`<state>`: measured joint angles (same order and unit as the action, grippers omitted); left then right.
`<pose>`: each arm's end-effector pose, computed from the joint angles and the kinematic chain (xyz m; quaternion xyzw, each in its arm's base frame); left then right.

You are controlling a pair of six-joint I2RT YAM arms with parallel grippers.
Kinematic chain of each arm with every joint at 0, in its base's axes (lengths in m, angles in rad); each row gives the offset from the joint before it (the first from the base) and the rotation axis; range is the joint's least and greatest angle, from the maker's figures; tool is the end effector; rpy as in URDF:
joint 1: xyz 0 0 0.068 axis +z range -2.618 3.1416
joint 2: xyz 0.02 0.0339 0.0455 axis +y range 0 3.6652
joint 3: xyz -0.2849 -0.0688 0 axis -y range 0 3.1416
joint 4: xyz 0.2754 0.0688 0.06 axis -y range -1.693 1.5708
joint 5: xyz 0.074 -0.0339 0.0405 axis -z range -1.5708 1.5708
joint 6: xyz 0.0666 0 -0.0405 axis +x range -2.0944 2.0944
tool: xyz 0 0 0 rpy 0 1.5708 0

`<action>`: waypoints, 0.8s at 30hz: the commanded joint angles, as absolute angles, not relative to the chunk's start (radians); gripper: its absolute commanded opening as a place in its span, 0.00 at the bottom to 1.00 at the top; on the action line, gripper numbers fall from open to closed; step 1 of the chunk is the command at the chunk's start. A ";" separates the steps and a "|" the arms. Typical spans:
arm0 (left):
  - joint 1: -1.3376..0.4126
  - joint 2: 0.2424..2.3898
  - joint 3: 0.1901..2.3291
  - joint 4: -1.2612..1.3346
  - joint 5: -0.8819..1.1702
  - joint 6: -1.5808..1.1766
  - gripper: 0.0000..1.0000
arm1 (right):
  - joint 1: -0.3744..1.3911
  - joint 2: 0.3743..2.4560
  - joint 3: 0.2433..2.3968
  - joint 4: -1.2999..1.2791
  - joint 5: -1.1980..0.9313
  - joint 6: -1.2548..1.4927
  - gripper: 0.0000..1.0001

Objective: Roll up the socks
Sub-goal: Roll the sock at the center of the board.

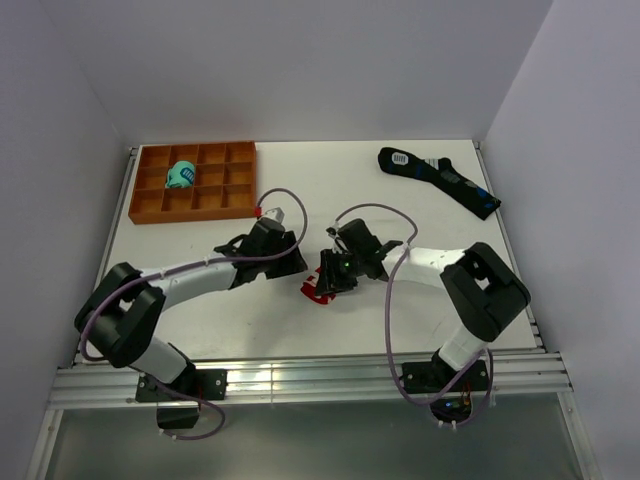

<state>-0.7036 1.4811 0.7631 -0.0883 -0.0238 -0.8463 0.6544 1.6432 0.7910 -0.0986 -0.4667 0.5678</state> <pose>0.2593 -0.2179 0.1598 -0.0706 0.9251 -0.2531 0.2742 0.2552 0.2335 0.1212 -0.1106 0.9226 0.3506 0.1167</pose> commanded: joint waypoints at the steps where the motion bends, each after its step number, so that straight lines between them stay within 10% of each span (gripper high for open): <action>1: -0.707 1.555 0.854 -0.089 0.023 -0.781 0.58 | 0.664 1.569 0.784 -0.103 -0.371 0.532 0.42; 9: -0.710 1.704 0.902 -0.104 0.210 -0.742 0.40 | 0.666 1.468 0.721 -0.048 -0.299 0.514 0.42; 24: -0.712 1.805 0.999 -0.297 0.206 -0.677 0.37 | 0.816 1.355 0.572 0.152 -0.148 0.385 0.59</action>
